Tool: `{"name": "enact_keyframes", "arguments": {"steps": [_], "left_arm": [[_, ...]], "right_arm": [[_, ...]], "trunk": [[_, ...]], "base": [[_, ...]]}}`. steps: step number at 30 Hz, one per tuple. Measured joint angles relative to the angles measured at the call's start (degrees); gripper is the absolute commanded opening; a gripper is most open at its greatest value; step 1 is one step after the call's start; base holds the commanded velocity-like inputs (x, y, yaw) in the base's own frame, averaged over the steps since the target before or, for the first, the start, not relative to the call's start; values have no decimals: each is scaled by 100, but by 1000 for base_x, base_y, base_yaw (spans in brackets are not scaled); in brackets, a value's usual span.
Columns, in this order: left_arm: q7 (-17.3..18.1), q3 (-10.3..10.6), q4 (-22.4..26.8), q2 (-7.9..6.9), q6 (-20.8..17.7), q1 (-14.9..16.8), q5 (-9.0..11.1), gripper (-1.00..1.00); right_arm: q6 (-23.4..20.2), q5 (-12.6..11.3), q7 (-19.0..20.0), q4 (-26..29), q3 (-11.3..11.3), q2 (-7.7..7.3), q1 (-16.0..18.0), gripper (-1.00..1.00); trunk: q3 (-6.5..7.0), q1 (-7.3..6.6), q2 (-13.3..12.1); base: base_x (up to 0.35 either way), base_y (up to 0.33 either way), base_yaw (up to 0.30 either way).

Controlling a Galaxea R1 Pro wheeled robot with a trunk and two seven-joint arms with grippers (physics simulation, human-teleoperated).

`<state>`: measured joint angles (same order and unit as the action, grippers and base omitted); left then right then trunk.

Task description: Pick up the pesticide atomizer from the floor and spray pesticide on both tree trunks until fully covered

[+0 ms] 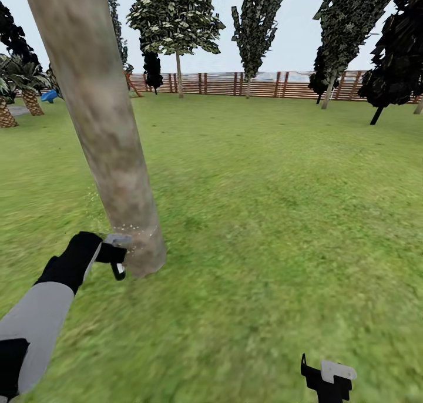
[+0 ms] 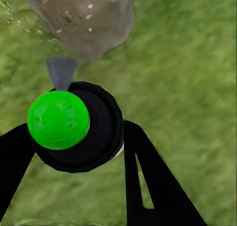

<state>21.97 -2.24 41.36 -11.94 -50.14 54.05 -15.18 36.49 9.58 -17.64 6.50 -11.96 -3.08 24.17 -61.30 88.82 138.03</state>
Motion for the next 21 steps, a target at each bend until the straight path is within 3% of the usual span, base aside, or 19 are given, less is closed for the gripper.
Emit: {"name": "enact_keyframes", "arguments": {"steps": [1, 2, 4, 8, 13, 14, 16, 19, 21], "left_arm": [[3, -3, 2, -271, 4, 1, -59, -100], [6, -2, 3, -364, -7, 1, -16, -100], [8, 8, 12, -395, -22, -4, 51, -100], [9, 50, 107, -147, -34, 11, 81, -100], [40, 52, 434, -174, -295, 191, 38, -100], [44, 54, 443, -199, -335, 215, 17, -100], [48, 55, 449, -443, -368, 284, -37, -100], [51, 63, 392, -690, -358, 316, -24, -100], [53, 73, 378, -708, -347, 290, 32, -100]], "right_arm": [[1, 1, 1, 0, 2, 0, 0, 100], [1, 1, 2, 0, 1, 0, 0, 100], [1, 0, 3, 0, 1, 0, 0, 100], [-1, 0, 1, 0, 1, 0, 0, 100], [-1, 0, -1, 0, 1, 0, 0, 100], [0, 1, -1, 0, 1, 0, 0, 100], [5, 1, 1, 0, 1, 0, 0, 100], [-1, 1, 1, 0, 1, 0, 0, 100], [0, 0, 2, 0, 1, 0, 0, 100]], "trunk": [[0, 0, 0], [0, 0, 0], [0, 0, 0], [0, 0, 0], [0, 0, 0], [0, 0, 0], [0, 0, 0], [0, 0, 0], [0, 0, 0]], "base": [[0, 0, 0], [0, 0, 0], [0, 0, 0], [-32, 6, 0], [-113, 43, 0], [-9, 3, 0], [-3, 1, 0], [0, 0, 0], [85, 40, 0]]}}
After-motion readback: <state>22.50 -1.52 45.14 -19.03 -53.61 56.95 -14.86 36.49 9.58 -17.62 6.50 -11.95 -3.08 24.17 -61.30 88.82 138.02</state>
